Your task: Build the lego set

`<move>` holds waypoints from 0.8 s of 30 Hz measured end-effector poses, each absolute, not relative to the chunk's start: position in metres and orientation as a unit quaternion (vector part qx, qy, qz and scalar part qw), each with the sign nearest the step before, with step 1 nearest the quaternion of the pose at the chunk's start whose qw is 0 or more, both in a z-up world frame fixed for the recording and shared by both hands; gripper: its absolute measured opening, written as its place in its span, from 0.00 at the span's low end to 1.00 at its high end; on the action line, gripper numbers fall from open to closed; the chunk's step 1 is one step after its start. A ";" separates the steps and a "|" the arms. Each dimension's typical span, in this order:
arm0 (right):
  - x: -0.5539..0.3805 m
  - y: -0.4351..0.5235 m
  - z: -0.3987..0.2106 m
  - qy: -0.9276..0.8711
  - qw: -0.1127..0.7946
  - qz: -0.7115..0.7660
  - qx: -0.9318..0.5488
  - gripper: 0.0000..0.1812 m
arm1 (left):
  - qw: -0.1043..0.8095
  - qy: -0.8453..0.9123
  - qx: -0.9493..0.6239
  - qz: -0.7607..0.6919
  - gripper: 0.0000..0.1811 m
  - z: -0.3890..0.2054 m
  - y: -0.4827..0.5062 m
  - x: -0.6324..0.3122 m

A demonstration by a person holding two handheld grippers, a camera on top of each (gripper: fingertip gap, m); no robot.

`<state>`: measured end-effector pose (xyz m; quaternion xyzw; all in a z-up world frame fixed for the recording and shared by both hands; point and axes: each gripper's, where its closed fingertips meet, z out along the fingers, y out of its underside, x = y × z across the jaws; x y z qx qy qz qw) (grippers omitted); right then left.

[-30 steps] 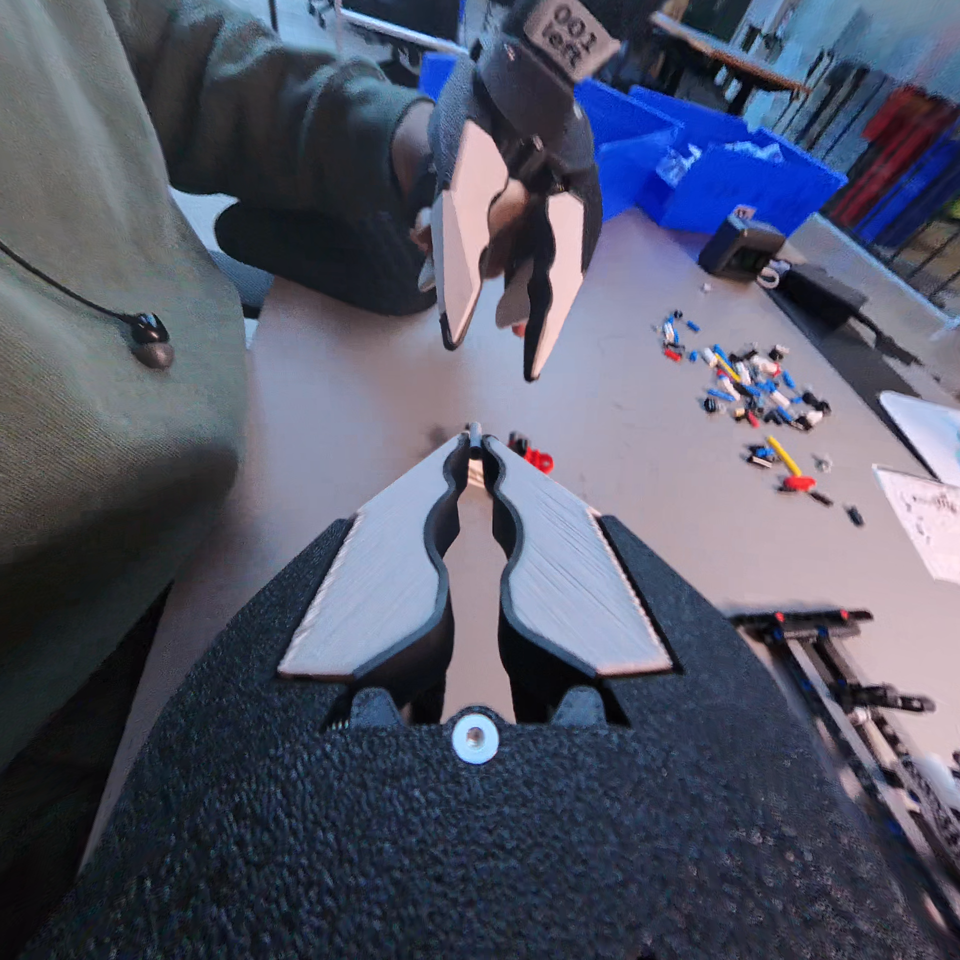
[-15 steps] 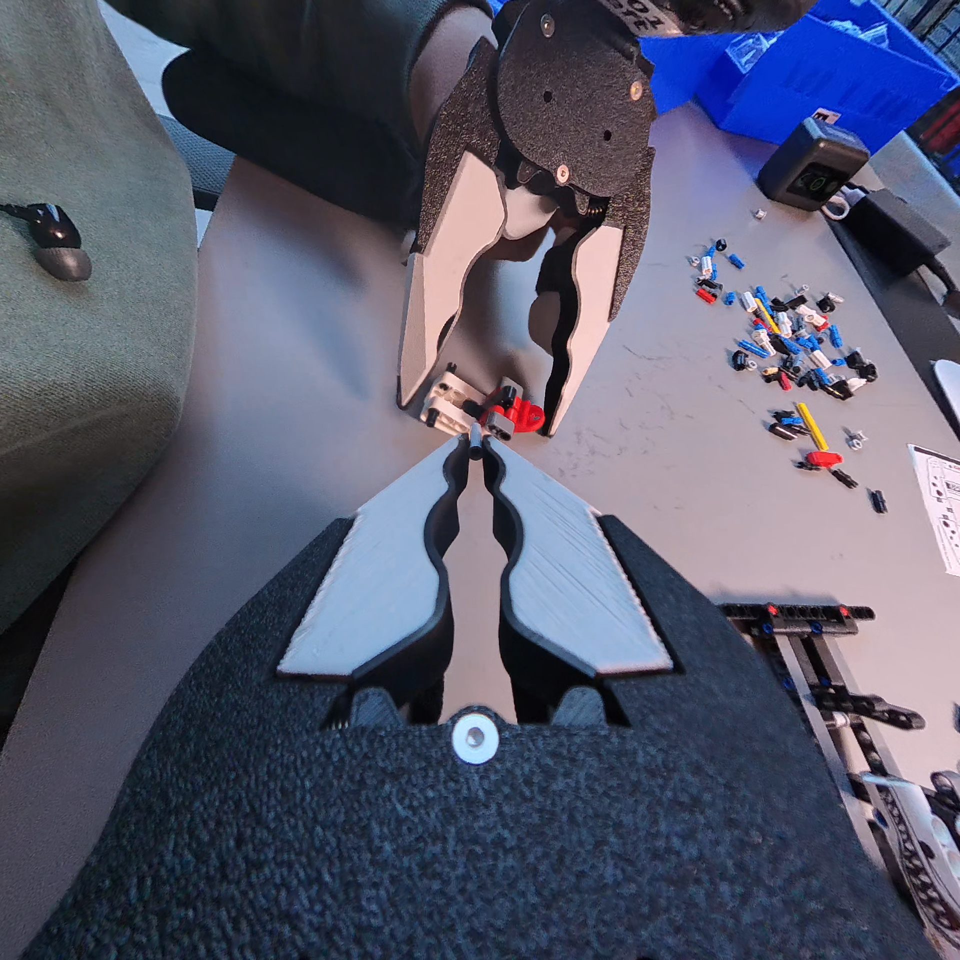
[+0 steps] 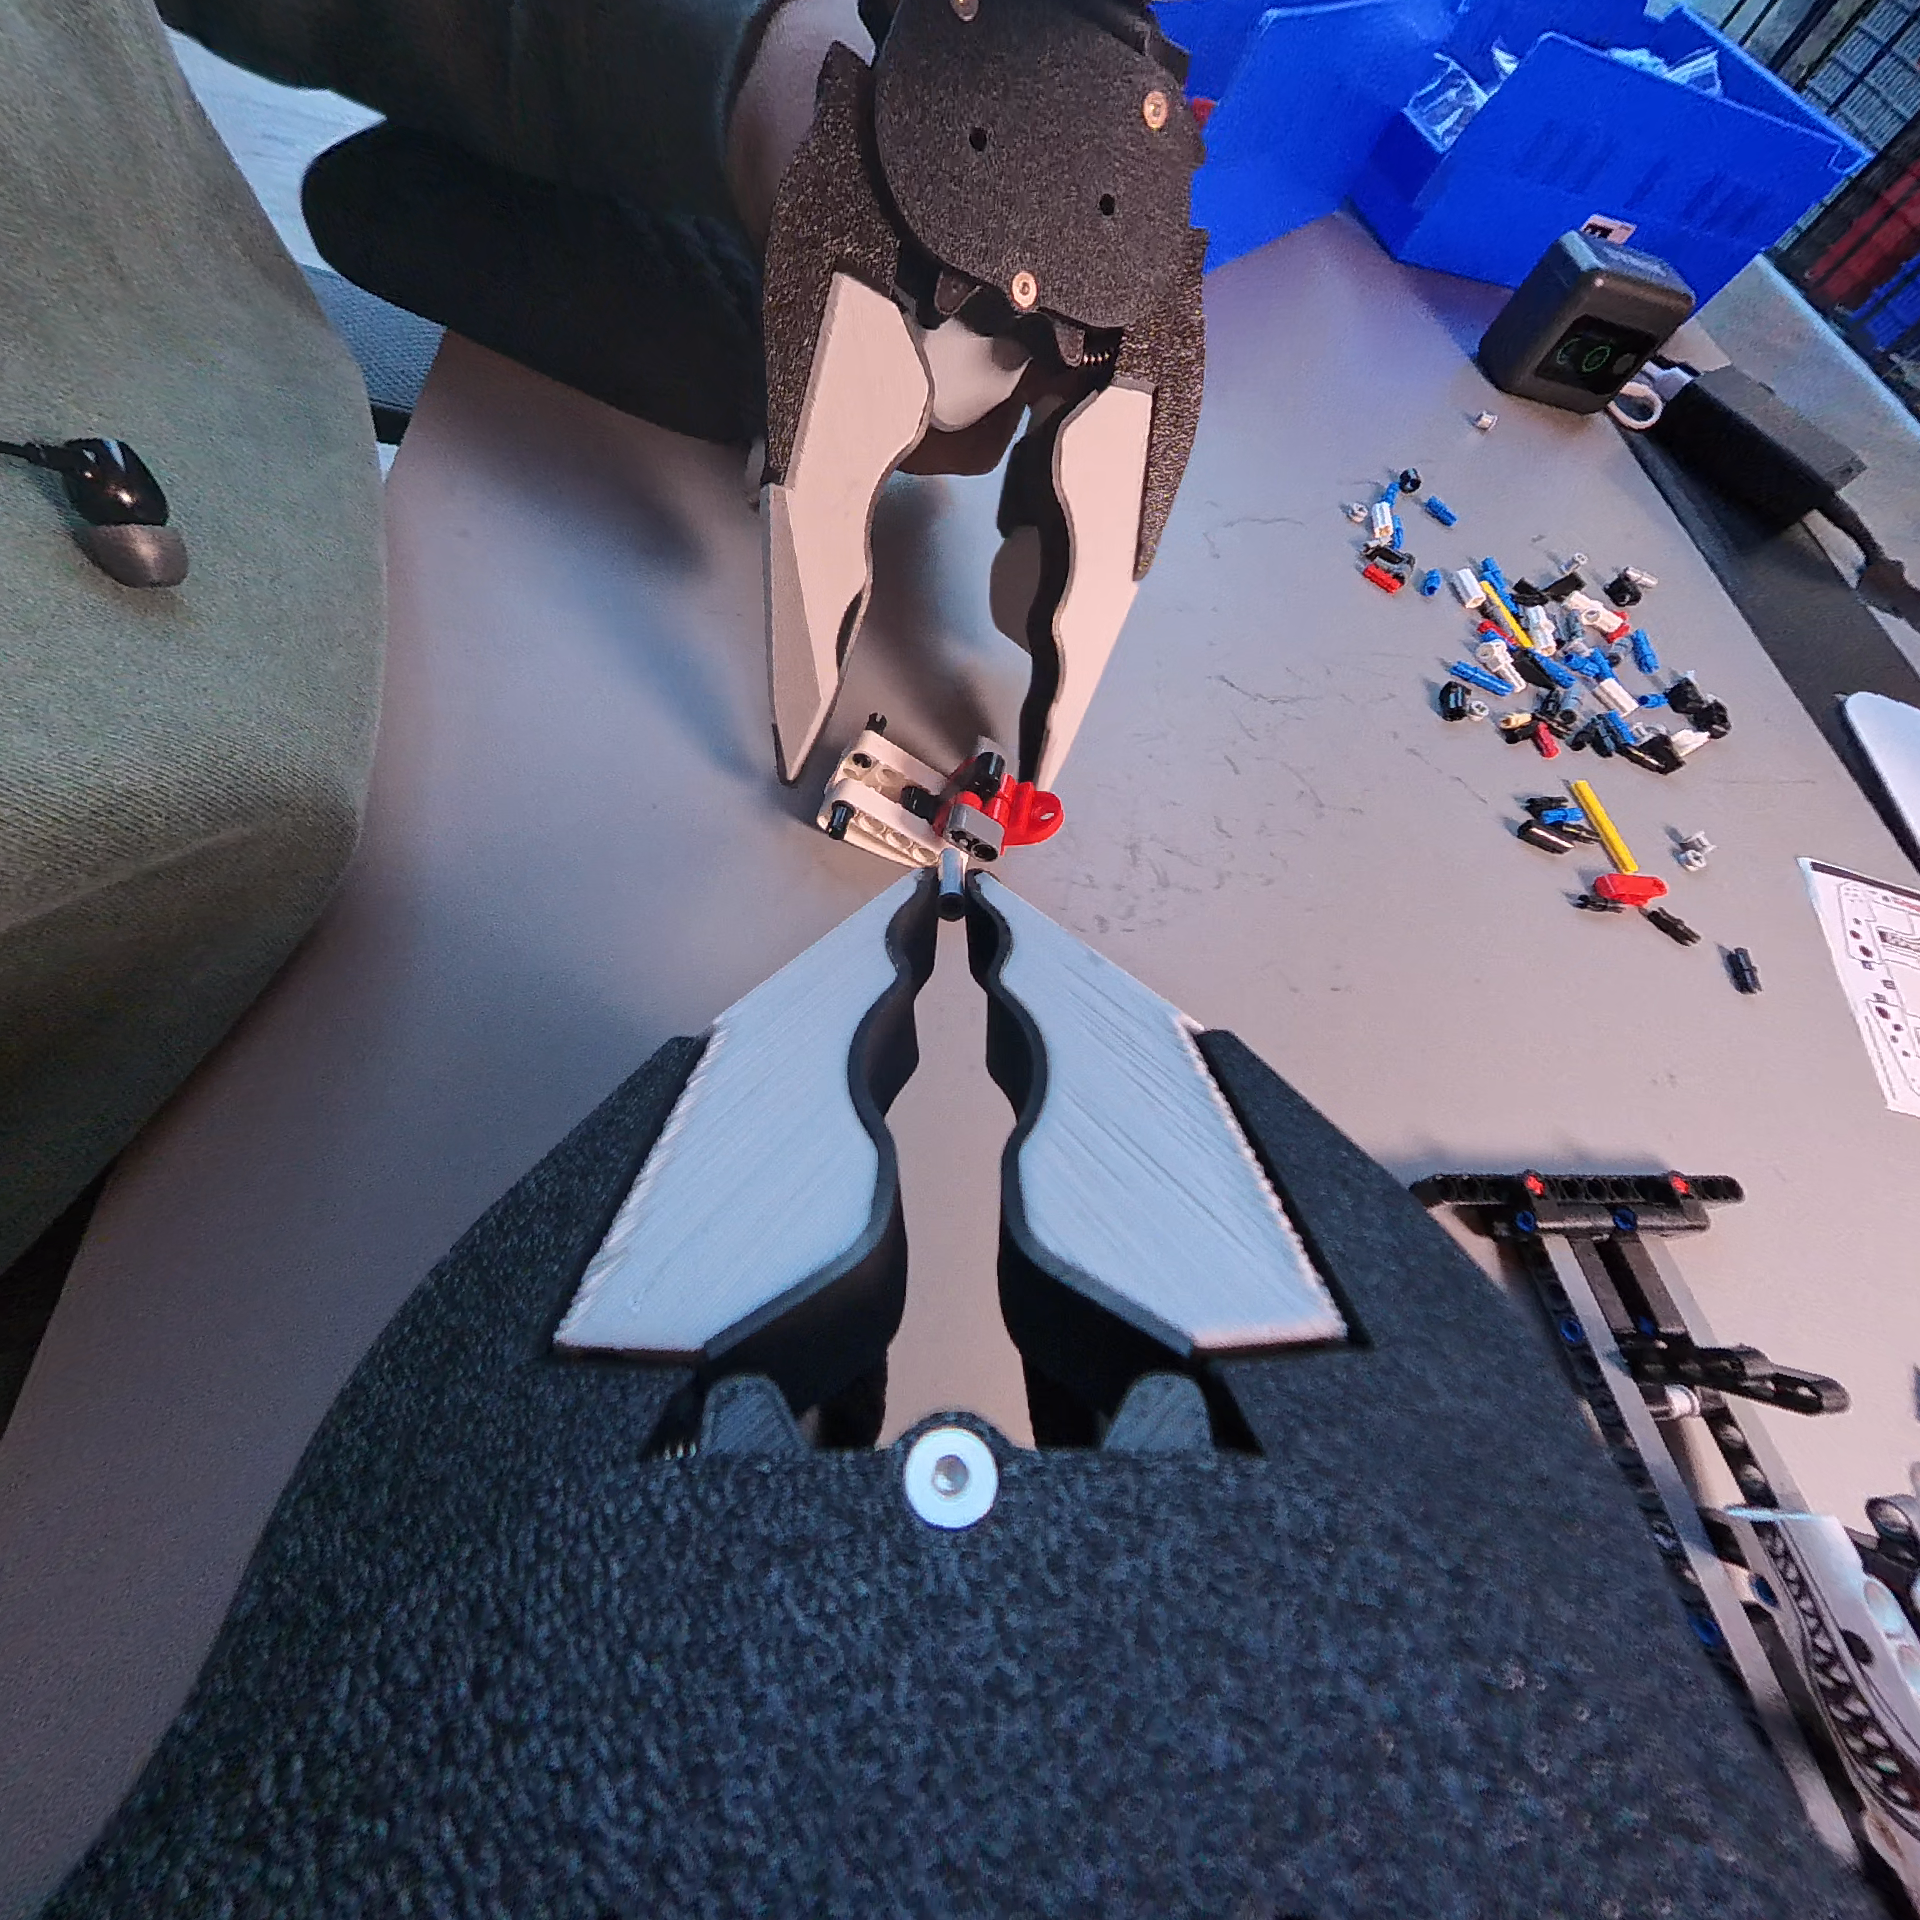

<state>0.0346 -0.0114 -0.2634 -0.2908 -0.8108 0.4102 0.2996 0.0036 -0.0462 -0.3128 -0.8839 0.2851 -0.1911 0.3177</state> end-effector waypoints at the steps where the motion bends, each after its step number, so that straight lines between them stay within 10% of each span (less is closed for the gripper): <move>1: 0.034 -0.012 -0.263 -0.811 0.300 0.411 -0.291 0.03 | 0.321 0.280 -0.885 -0.189 0.34 -0.313 -0.046 0.004; 17: 0.023 -0.017 -0.264 -0.806 0.311 0.413 -0.290 0.03 | 0.358 0.240 -0.869 -0.245 0.24 -0.302 -0.040 0.001; 20: 0.019 -0.016 -0.259 -0.797 0.315 0.424 -0.294 0.03 | 0.401 0.221 -0.843 -0.284 0.00 -0.280 -0.034 -0.002; 24: 0.017 -0.011 -0.266 -0.801 0.314 0.411 -0.301 0.03 | 0.359 0.236 -0.869 -0.245 0.05 -0.297 -0.035 -0.013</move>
